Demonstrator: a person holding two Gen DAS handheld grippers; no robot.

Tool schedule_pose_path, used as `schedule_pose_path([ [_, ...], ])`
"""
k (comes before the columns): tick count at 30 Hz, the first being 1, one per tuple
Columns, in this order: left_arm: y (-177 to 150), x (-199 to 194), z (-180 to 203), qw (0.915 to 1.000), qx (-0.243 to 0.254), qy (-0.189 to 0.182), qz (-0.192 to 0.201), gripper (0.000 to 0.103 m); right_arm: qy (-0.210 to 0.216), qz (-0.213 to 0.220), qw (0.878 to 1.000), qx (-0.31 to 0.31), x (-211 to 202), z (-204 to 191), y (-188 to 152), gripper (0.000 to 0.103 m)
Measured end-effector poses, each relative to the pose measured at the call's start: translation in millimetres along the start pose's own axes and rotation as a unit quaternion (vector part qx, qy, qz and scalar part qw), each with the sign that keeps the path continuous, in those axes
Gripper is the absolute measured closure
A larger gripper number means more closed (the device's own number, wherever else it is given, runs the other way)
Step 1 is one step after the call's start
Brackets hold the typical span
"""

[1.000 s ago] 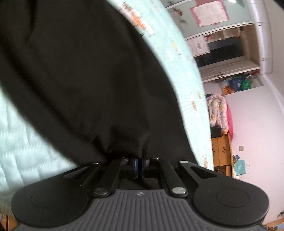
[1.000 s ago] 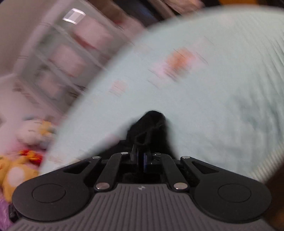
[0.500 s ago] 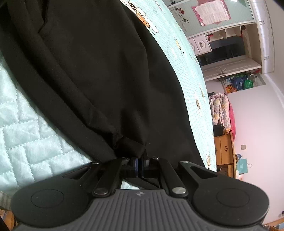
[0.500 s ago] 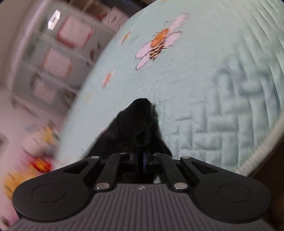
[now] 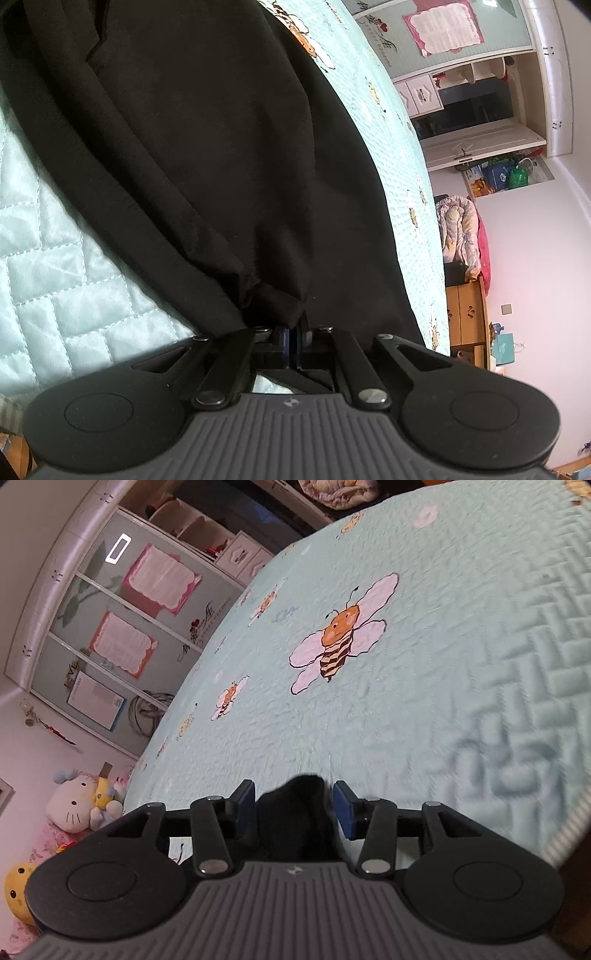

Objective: Fold clothes

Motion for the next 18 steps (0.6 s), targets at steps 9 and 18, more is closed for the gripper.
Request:
schedule_pose_path([
  [9, 0, 2, -2, 1.0000, -0.003, 0.003, 0.000, 0.097, 0.006, -0.026, 0.999, -0.020, 15, -17, 1, 0.059],
  [18, -7, -2, -3, 0.9999, 0.000, -0.003, 0.016, 0.098, 0.035, -0.034, 0.996, -0.075, 32, -14, 6, 0.090],
])
Point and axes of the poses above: each gripper's, at about its wrist camera, not at the fingertips, and x roughly the way its jaws point, z to its right, y to its top, the point moved 3 cm from there along x, roughly the way its jaws point, and after that the axes turned 1 degree about -y, right-handed, at the moved point
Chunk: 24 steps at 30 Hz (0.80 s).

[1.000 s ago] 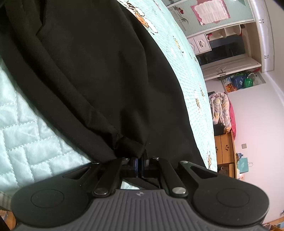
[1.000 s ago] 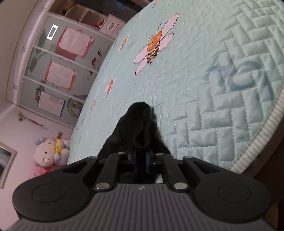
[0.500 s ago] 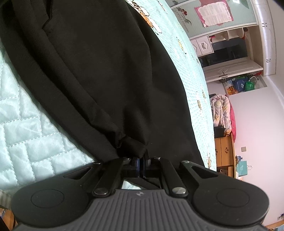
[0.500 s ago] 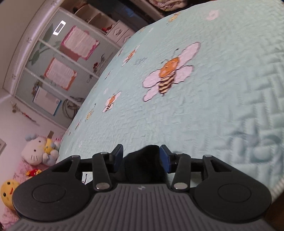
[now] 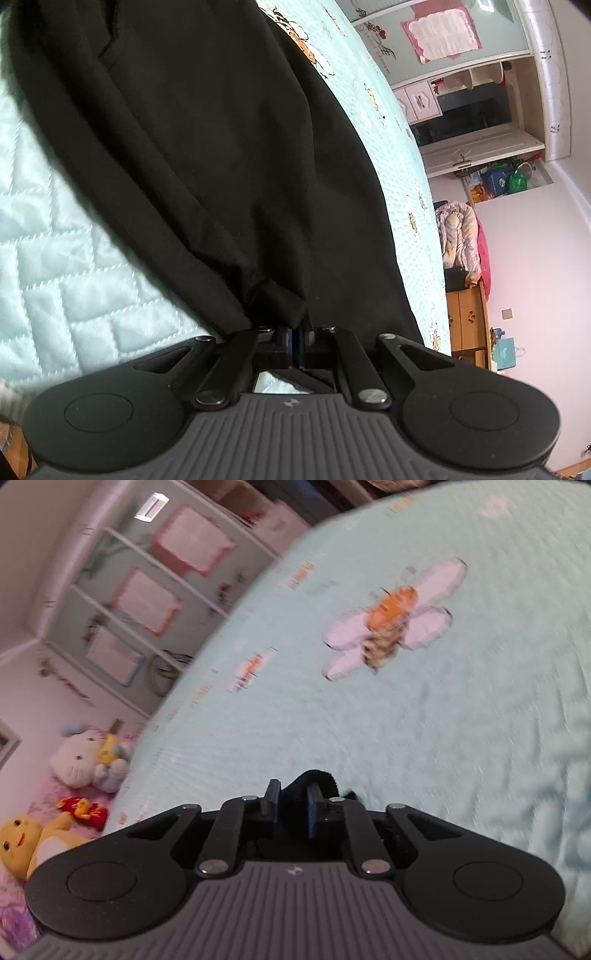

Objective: Fold clothes

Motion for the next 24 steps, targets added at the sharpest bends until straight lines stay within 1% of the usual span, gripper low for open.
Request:
schedule_pose_path([
  [4, 2, 1, 0, 1.0000, -0.002, 0.000, -0.003, 0.097, -0.017, -0.020, 1.000, 0.005, 4, 12, -7, 0.090],
  [5, 2, 1, 0, 1.0000, -0.001, 0.001, -0.004, 0.097, -0.016, -0.018, 1.000, 0.012, 3, 14, -8, 0.090],
  [7, 3, 1, 0, 1.0000, -0.004, 0.001, -0.005, 0.097, -0.011, -0.008, 0.999, 0.040, -3, 18, -7, 0.087],
  [8, 4, 2, 0, 1.0000, -0.004, 0.001, -0.006, 0.097, -0.002, -0.003, 0.998, 0.057, -8, 20, -6, 0.082],
  [10, 5, 2, 0, 1.0000, -0.004, 0.000, -0.007, 0.097, 0.000, 0.019, 0.998, 0.064, -22, 17, -6, 0.078],
  [13, 6, 2, 0, 0.9999, -0.005, -0.003, -0.008, 0.097, -0.001, 0.026, 0.998, 0.058, -43, 8, -13, 0.078],
  [16, 7, 1, 0, 0.9999, -0.008, -0.009, -0.008, 0.098, -0.016, 0.012, 0.999, 0.048, -57, 1, -27, 0.078],
  [18, 8, 0, -1, 0.9998, -0.011, -0.013, -0.008, 0.099, -0.030, 0.011, 0.998, 0.060, -62, 2, -34, 0.078],
  [21, 9, -1, 0, 0.9997, -0.012, -0.021, -0.007, 0.100, -0.029, 0.004, 0.996, 0.087, -60, 5, -39, 0.078],
  [24, 9, -3, 4, 0.9995, -0.009, -0.031, -0.004, 0.101, -0.040, 0.003, 0.993, 0.111, -58, 8, -42, 0.078],
])
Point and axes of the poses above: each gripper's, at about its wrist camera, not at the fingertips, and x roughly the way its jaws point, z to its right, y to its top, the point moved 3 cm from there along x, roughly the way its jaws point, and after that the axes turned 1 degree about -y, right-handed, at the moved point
